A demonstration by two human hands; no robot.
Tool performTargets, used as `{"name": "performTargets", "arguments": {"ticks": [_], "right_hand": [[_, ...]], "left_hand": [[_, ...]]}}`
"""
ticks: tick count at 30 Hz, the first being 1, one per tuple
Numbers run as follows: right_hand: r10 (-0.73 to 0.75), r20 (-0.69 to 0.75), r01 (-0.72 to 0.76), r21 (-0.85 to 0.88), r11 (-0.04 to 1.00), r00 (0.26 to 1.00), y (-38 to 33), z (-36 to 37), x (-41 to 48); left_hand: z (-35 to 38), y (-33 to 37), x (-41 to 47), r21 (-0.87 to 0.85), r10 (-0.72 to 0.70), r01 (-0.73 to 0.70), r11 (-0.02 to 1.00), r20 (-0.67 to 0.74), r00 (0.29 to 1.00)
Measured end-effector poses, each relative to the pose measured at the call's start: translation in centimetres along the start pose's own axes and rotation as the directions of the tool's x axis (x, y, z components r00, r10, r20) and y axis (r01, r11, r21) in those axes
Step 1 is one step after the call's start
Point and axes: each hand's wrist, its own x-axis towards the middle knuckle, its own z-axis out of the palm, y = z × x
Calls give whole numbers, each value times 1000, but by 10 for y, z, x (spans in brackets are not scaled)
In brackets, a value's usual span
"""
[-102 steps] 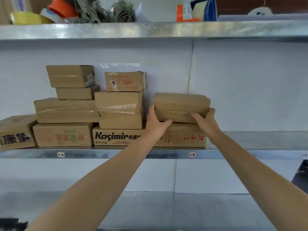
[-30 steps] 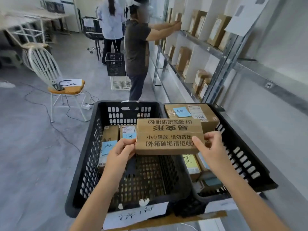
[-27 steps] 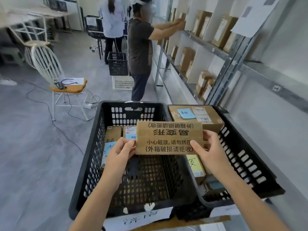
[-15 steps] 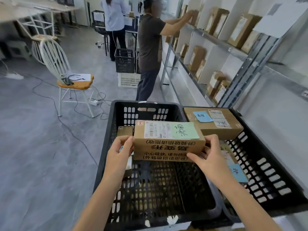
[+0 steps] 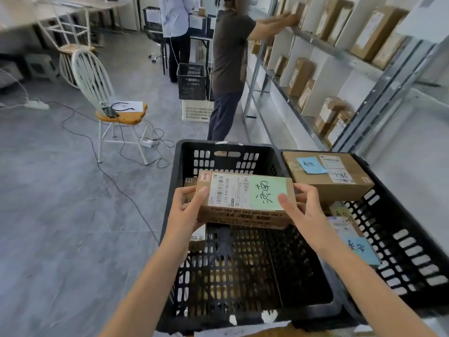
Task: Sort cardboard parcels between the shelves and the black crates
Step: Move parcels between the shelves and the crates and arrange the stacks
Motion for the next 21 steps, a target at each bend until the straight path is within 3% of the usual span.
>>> {"name": "performTargets", "arguments": {"ticks": [5, 7, 10, 13, 17, 21], "right_hand": [[106, -25, -104, 80, 991, 994, -9, -1, 22], [180, 58, -185, 118, 975, 982, -8, -4, 30], [282, 357, -349, 139, 927, 890, -5, -9, 38], [326, 529, -446, 113, 888, 783, 1, -8, 41], [379, 643, -505, 15, 863, 666, 17, 6, 42], [447, 602, -582, 37, 812, 662, 44, 18, 39]], "left_hand": [[-7, 31, 22, 9, 92, -92, 996, 6, 996], [-6, 43, 30, 37, 122, -122, 992, 25, 992], [-3, 55, 42, 112, 82, -88, 990, 61, 995], [1, 56, 55, 204, 2, -29, 979, 133, 991], [12, 38, 69, 246, -39, 6, 969, 128, 991], [19, 9, 78, 282, -100, 65, 957, 109, 989]]}}
